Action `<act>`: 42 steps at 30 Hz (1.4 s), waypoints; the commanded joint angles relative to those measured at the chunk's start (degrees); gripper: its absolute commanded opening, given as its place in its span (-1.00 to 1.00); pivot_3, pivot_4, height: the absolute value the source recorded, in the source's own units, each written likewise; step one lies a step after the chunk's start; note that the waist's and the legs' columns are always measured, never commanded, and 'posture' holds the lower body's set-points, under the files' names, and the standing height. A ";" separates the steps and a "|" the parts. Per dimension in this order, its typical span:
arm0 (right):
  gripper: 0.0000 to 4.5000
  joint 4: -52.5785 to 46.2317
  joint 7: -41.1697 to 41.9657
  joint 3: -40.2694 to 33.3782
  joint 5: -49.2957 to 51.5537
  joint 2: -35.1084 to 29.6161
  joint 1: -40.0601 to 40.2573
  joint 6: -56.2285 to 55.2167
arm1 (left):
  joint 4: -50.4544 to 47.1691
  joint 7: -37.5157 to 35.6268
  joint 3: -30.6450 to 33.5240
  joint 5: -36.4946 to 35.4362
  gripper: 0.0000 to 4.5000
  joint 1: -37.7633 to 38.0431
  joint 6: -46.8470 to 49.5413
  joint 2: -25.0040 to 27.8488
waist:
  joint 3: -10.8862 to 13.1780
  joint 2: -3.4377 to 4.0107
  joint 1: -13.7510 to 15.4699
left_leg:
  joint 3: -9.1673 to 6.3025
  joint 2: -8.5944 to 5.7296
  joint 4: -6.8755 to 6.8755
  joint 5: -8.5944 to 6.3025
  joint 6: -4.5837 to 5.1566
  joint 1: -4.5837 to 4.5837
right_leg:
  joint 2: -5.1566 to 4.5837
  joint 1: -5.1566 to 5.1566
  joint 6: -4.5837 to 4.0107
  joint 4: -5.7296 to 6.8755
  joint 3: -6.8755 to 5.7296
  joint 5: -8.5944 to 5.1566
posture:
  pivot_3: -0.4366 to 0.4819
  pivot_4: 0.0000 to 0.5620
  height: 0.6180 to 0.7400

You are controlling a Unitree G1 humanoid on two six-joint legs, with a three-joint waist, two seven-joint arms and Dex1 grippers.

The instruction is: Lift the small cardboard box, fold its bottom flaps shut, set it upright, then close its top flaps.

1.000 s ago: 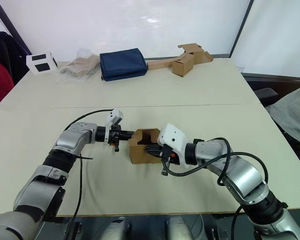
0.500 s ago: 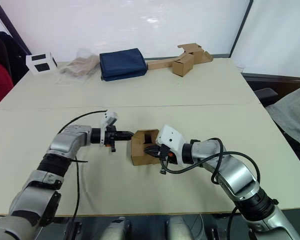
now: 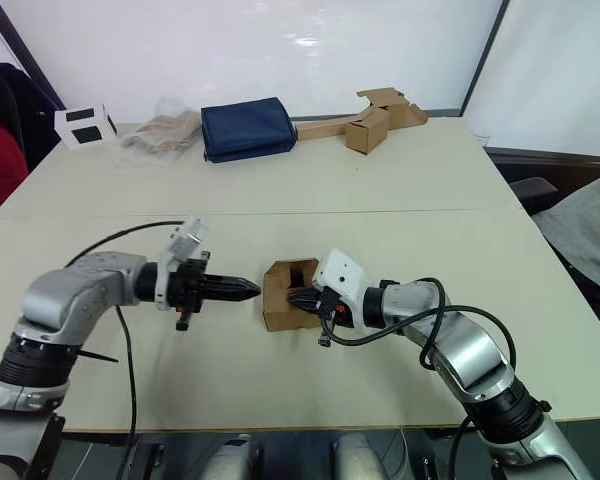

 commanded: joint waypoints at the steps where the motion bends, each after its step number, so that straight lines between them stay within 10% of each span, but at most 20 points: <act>1: -1.00 -0.58 0.43 -1.15 0.18 0.82 -0.74 -1.66 | -0.22 2.12 -2.54 2.44 -0.98 0.52 -3.65 -1.20 | 0.00 0.00 0.03 | 0.00 0.00 0.01 0.00 0.00 -0.01 | 0.01 -0.01 0.00 0.01 0.00 0.00 | -0.05 -0.47 1.00; 16: -1.00 2.30 -4.69 -15.92 13.15 6.07 -9.66 4.41 | 2.61 2.52 -5.10 4.52 -0.98 1.21 -7.77 -1.81 | 0.00 0.00 0.10 | 0.00 0.00 0.01 0.00 0.00 0.02 | 0.00 0.03 0.00 0.01 -0.01 0.00 | -0.05 -0.47 1.00; 23: -1.00 13.22 -2.05 -5.52 -1.49 2.04 -12.44 -5.06 | 2.65 2.47 -5.12 4.58 -0.98 1.04 -7.76 -2.00 | 0.00 0.01 0.00 | 0.04 -0.01 0.00 0.00 0.00 0.00 | -0.01 -0.01 0.00 -0.01 0.01 0.00 | -0.05 -0.47 1.00; 42: -1.00 7.76 3.44 -4.27 -0.30 2.06 -7.93 -1.10 | 5.03 7.60 2.34 0.50 -0.98 -2.38 -6.78 -3.97 | 0.00 0.01 0.04 | 0.02 -0.01 0.02 0.00 0.00 -0.03 | -0.02 -0.02 0.00 0.01 0.00 0.00 | -0.05 -0.47 1.00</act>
